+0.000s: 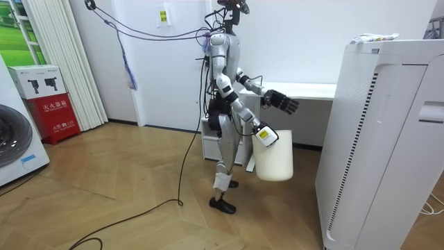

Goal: Pick garbage

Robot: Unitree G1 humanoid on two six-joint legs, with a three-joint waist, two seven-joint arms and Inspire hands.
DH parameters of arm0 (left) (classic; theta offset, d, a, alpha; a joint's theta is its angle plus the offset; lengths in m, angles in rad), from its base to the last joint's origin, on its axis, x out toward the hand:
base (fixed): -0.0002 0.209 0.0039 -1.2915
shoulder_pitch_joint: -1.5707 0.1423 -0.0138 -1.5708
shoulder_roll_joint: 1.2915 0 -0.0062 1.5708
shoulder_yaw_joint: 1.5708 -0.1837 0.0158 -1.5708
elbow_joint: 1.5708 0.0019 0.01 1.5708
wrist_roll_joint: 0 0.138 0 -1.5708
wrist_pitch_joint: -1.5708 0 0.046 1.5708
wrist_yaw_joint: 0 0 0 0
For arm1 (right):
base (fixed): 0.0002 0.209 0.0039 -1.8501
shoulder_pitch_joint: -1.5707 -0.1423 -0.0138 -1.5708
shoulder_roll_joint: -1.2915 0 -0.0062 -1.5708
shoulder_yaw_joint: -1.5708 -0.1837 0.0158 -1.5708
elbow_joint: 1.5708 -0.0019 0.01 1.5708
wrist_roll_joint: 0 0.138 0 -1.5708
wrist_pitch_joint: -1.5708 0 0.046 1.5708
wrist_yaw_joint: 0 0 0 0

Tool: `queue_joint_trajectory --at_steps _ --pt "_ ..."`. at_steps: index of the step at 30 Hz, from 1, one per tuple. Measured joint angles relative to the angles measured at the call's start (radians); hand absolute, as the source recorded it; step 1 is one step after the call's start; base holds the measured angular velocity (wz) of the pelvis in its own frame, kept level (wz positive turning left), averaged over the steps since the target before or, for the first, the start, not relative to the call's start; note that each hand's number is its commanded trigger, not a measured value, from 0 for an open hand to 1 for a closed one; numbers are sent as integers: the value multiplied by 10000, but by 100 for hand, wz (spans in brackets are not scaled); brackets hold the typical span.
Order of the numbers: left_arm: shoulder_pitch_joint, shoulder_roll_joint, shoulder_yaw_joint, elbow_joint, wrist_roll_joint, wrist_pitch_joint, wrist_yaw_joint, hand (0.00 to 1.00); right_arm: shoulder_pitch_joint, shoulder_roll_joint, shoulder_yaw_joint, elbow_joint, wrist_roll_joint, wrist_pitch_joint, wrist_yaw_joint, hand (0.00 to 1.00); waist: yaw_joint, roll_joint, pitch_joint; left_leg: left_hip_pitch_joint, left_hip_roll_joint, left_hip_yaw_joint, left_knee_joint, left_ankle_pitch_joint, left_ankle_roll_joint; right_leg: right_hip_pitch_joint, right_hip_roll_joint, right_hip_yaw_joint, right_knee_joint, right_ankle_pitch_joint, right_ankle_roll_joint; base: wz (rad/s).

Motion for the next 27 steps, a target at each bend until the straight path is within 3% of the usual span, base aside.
queue_joint_trajectory --at_steps 2,7,11,15,21,23,26,27 --pt "37 9 70 -533 384 -144 115 0 628 -5 -282 -672 -2 2 -294 100 -59 21 -55 323 0 65 -156 0 0 328 2 -47 -112 16 21 0" --pt "256 45 779 -1170 872 -150 620 0 1688 -1 -636 -2298 -12 0 -649 100 -236 39 -65 732 2 446 -323 0 0 444 13 106 -14 14 24 -21" --pt "342 77 1383 -1261 1339 -150 1255 0 1818 -26 -747 -2652 -6 1 -703 100 -191 31 -63 1192 21 1086 -411 -31 32 392 -90 -102 293 33 -19 -48" --pt "346 65 1692 -1483 1649 -186 1518 0 1853 -24 -756 -2650 -7 1 -686 100 -209 -48 -85 1523 62 1343 -628 -131 50 399 -134 -257 341 68 -68 -33" --pt "682 67 2018 -1988 2027 -197 1644 0 2049 -8 -760 -2650 0 1 -237 100 -58 -117 -126 1791 283 1808 -618 -209 -86 414 60 -342 218 237 -227 -33" --pt "711 69 2211 -2028 2295 -202 1819 0 2105 -6 -747 -2649 -8 1 -147 100 278 -105 -133 1895 428 1799 -494 -322 -240 417 211 -546 222 305 -404 -62" --pt "770 90 2496 -2183 2332 -202 2077 0 2115 -27 -745 -2647 -8 1 -28 100 395 -98 -129 1995 554 1650 -325 -444 -374 388 368 -459 209 243 -530 -40" --pt "801 90 2664 -2271 2333 -218 2139 0 2125 -37 -745 -2648 -9 1 39 100 480 -103 -130 2028 566 1384 -218 -457 -389 396 457 -303 236 212 -583 -45"
